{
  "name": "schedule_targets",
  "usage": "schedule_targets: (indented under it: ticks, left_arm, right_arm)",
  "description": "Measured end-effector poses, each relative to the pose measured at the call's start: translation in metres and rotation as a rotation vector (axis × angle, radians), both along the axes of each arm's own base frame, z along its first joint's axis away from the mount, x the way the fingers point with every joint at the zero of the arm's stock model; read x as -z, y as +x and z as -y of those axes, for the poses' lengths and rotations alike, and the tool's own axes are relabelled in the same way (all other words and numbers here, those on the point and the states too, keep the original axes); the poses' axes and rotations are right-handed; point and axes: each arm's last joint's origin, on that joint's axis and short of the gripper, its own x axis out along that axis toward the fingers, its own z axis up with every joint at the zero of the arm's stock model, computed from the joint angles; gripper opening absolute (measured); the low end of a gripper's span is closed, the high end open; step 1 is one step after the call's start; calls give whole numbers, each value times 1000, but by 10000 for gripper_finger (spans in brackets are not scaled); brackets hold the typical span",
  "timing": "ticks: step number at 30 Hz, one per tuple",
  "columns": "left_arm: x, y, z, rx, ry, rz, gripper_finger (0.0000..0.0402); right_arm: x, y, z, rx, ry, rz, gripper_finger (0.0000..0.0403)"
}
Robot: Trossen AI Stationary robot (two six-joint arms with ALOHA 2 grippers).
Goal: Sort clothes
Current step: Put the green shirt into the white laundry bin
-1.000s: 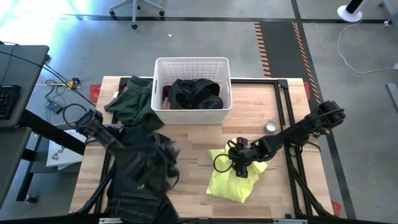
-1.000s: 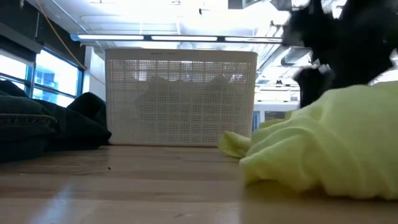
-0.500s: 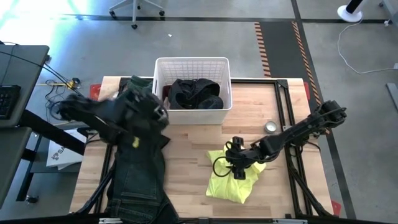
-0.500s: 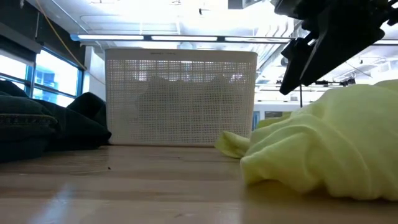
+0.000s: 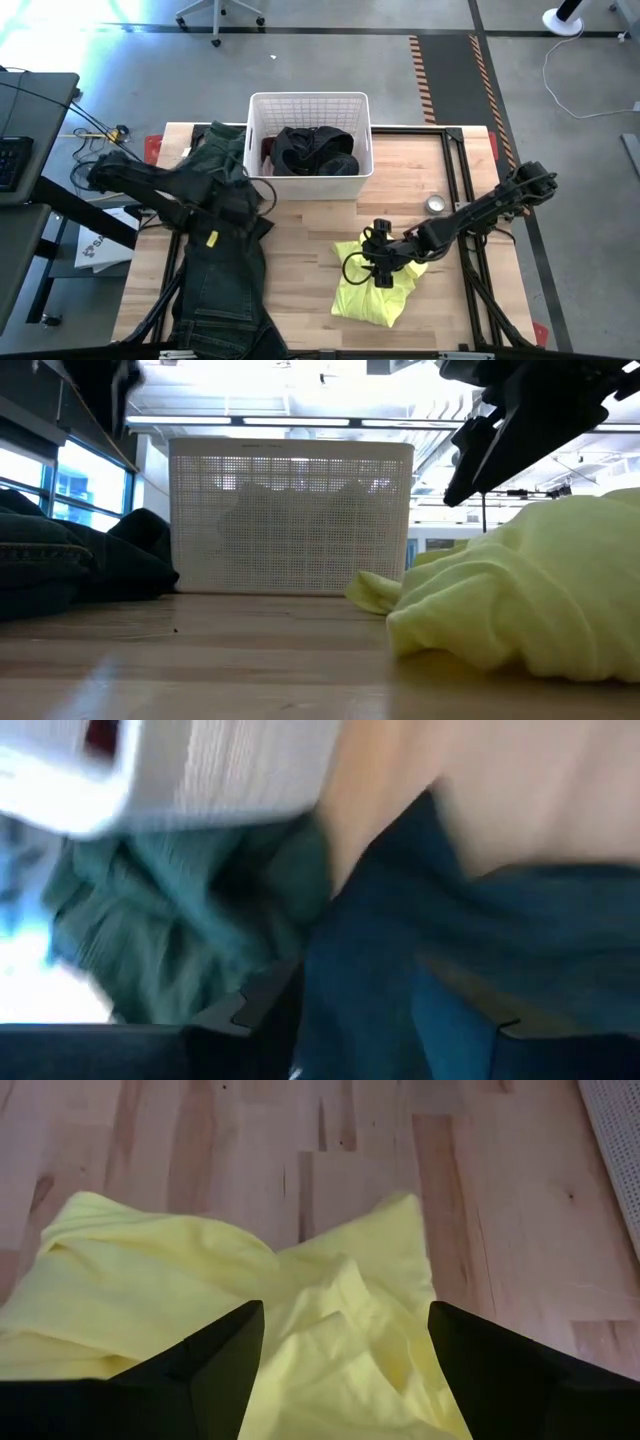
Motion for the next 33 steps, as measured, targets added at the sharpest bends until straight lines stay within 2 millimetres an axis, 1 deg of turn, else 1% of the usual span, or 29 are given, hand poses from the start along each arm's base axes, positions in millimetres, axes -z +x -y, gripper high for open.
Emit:
schedule_targets:
  ticks: [3, 5, 8, 10, 15, 20, 25, 31, 33]
  left_arm:
    - [30, -5, -9, -73, 81, -91, 168]
    - [45, -9, -15, -94, 154, -136, 168]
    - [60, -14, -24, -119, 266, -166, 168]
    - [68, -16, -30, -139, 303, -159, 169]
    - [82, -23, -43, -191, 305, -87, 169]
    - [93, -30, -52, -240, 339, -1, 169]
    - [110, -36, -61, -296, 360, 5, 169]
    - [112, -35, -72, -366, 356, -14, 168]
    - [112, -35, -75, -386, 350, -11, 162]
  right_arm:
    - [0, -1, -2, -9, 1, 3, 281]
    - [0, -1, -3, -12, 1, 4, 281]
    - [0, -2, -4, -17, 0, 4, 281]
    - [-1, -2, -4, -16, 1, 4, 281]
    - [-2, -1, -5, -16, 7, 18, 281]
    - [-2, 0, -5, -16, 9, 23, 281]
    - [-2, 0, -5, -16, 10, 24, 281]
    - [-3, 1, -5, -16, 16, 37, 281]
    - [-3, 1, -6, -16, 18, 40, 281]
